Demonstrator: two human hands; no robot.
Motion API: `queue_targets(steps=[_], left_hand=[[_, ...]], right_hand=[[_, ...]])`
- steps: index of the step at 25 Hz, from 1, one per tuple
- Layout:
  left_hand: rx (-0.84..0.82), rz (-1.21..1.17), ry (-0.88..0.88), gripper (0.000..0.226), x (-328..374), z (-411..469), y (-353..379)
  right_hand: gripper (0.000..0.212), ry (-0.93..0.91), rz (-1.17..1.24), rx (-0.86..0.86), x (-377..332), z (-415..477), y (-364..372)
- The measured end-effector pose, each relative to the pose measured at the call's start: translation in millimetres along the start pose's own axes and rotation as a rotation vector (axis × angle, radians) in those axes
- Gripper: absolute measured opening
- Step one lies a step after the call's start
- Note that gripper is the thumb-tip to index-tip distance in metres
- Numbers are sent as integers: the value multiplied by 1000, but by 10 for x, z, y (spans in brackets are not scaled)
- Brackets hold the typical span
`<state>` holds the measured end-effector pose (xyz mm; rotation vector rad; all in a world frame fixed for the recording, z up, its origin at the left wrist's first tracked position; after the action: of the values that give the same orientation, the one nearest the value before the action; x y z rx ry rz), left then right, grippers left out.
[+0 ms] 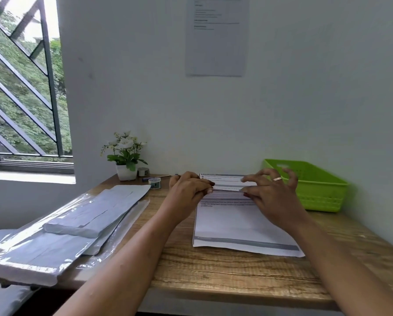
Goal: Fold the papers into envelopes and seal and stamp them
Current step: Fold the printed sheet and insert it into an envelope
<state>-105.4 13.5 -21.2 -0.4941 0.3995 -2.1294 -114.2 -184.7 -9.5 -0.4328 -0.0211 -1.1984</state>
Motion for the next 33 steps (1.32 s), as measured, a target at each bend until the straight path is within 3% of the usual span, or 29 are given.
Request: queue_targets(steps=[3,7,12,14,16,18,20,28,33], left_hand=[[-5,0,-37,24,-123,15,-50],[163,-15,-106,23,-458,23,-350],[192,-248,-238,34,-192,1,-314],[12,-303,-275,50,-146,-50,-113],[-299,-194,-275,62,-134,-185,142],[-460,-118,-241,46,-103,-298,292],[-499,-126,-236,33,-56,-314,314],[-602,-120,-258,32,-25,-374,387],[-792,-85,-290,65,-44,-480,455]], right_hand=[[19,125,28,-79,250,-40,34],[20,386,146,-229,661,-186,3],[25,188,203,-265,239,-155,38],[22,143,234,-338,105,-177,67],[19,145,302,-431,61,-249,103],[22,111,358,-499,-9,-306,123],[26,90,398,-548,-74,-332,151],[24,241,652,-814,-219,-439,256],[80,263,357,-873,42,-542,321]])
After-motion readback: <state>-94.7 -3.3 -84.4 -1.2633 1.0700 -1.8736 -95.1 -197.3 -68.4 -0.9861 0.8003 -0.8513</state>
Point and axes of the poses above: each hand's wrist, its own z-axis towards the middle knuckle, its own y-axis out of the palm, x = y × z, the point moved 7 cm from there along z, towards the middle knuckle, and after that the axes turned 15 degrees about x, right-handed, at the moved point
